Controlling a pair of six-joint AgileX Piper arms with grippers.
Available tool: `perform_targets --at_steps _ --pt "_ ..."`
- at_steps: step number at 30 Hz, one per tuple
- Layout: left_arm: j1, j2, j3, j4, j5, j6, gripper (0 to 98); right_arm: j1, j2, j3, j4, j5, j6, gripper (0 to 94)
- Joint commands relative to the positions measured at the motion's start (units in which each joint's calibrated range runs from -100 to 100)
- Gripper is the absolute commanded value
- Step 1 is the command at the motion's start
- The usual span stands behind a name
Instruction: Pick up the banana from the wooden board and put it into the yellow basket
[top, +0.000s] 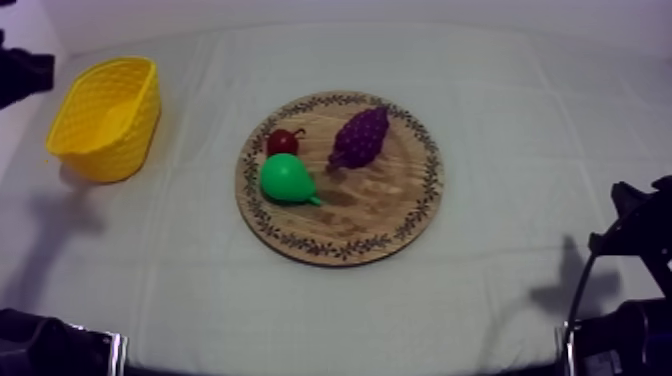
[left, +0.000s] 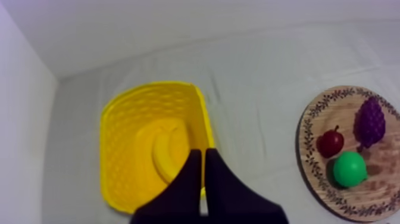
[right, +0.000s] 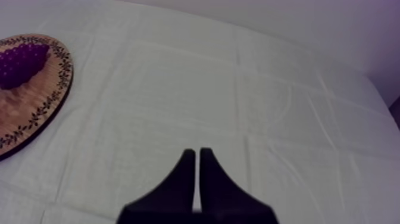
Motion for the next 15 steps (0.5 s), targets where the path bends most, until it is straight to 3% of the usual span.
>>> perform_targets --at_steps 1,6,12,15 --pt "0.32 -19.29 9.42 -0.81 -3.16 1.90 0.1 0.00 -0.04 -0.03 -0.01 -0.02 0.01 0.6" --pt "0.93 -33.94 23.04 -2.83 -7.15 3.71 0.1 0.00 -0.04 -0.03 -0.01 -0.02 0.00 0.6" --pt "2.79 -48.30 37.52 -7.17 -6.03 8.98 0.1 0.00 -0.04 -0.03 -0.01 -0.02 0.02 0.6" --pt "2.89 -50.56 42.42 -8.13 -5.38 9.93 0.1 0.00 -0.04 -0.03 -0.01 -0.02 0.02 0.6"
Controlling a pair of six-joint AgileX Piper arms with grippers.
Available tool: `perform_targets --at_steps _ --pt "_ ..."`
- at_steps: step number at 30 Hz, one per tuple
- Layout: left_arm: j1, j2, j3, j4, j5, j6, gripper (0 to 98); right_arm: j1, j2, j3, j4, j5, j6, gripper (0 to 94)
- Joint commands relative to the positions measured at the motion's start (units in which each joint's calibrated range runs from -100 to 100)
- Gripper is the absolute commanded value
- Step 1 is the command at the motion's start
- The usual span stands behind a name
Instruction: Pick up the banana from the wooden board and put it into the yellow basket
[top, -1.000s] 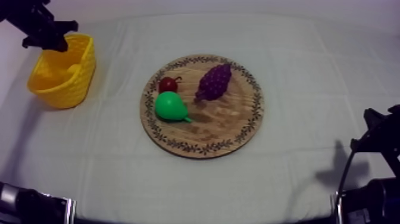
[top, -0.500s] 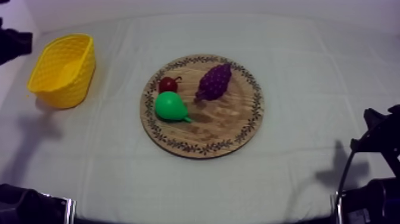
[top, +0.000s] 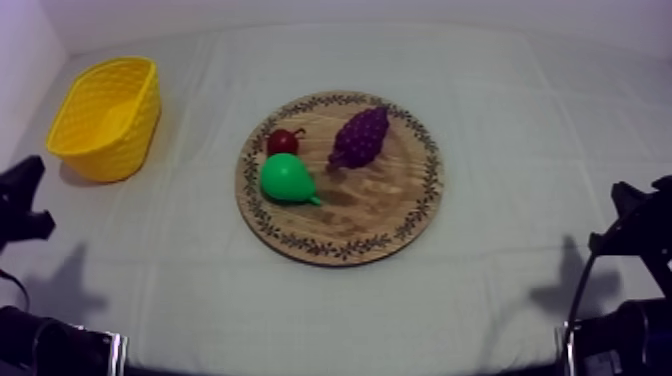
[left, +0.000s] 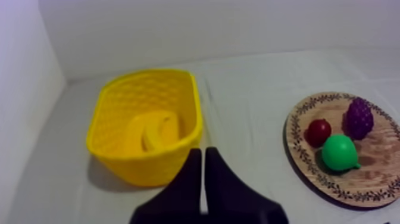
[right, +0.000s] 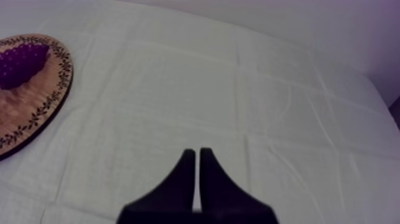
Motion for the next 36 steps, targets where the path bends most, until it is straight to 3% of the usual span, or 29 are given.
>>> perform_targets --at_steps 1,7,14,17,36 --pt "-0.41 -6.09 7.27 -0.30 -0.01 1.29 0.1 0.00 -0.04 -0.03 -0.01 -0.02 0.03 0.6" --pt "-0.84 -6.80 13.40 -1.54 -3.43 3.39 0.1 0.00 -0.04 -0.03 -0.01 -0.02 0.05 0.6" --pt "1.21 -7.13 15.63 -3.11 -8.10 11.02 0.1 0.00 -0.04 -0.03 -0.01 -0.02 0.02 0.6" --pt "1.44 -7.16 15.82 -3.22 -8.56 12.82 0.1 0.00 -0.04 -0.03 -0.01 -0.02 0.02 0.6" --pt "1.56 -7.17 15.92 -3.27 -8.80 13.41 0.1 0.00 -0.04 -0.03 -0.01 -0.02 0.02 0.6"
